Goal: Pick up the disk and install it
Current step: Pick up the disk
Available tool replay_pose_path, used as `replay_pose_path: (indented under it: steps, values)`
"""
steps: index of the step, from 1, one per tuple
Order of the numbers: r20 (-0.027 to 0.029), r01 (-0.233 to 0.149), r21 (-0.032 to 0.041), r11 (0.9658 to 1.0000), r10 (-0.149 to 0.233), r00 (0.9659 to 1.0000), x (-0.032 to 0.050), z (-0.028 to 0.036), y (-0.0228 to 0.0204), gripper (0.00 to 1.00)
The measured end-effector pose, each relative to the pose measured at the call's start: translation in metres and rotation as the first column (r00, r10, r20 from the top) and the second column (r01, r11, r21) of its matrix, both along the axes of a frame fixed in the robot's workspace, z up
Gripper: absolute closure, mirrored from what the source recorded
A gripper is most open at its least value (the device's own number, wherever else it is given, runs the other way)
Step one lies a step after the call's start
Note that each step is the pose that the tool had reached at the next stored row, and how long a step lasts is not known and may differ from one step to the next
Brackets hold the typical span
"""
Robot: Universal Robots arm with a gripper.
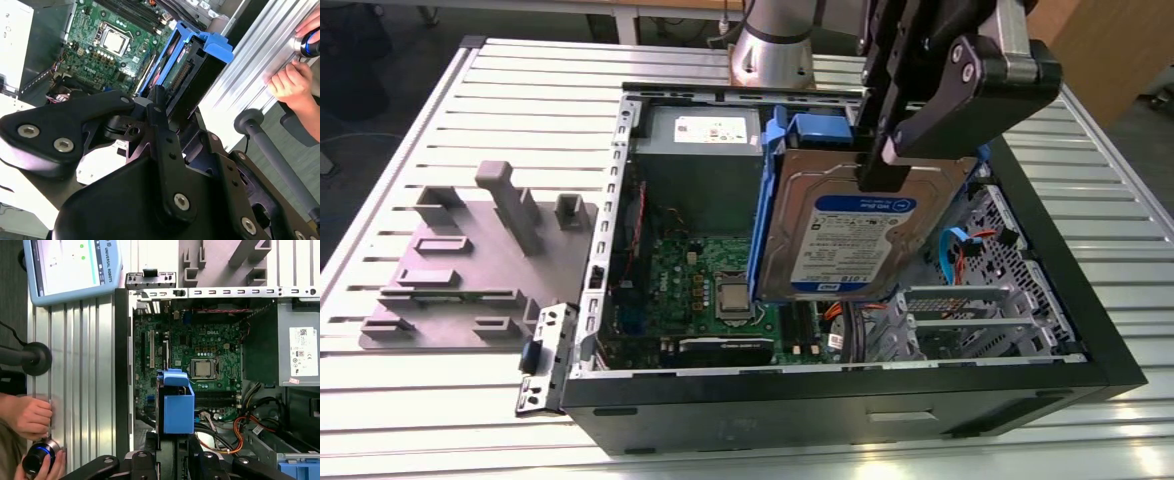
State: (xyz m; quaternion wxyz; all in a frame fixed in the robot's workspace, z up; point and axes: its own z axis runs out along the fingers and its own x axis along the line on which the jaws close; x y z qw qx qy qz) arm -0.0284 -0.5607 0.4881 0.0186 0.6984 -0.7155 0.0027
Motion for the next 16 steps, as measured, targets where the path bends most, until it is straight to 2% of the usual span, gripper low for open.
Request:
replay_pose_path:
  steps: [4,8,13,14,16]
  values:
    - [0.0,0.0,-0.0001,1.0,0.0,1.0,0.0093,0.0,0.0,0.65]
    - [-0.0001,0.0,-0.0001,1.0,0.0,1.0,0.0223,-0.0001,0.0,0.65]
    - [-0.0003,0.0,-0.0002,1.0,0.0,1.0,0.0402,-0.0002,0.0001,0.65]
    - [-0.0004,0.0,-0.0001,1.0,0.0,1.0,0.0478,-0.0003,0.0,0.65]
    - [-0.0004,0.0,-0.0001,1.0,0.0,1.0,0.0554,-0.0005,0.0,0.65]
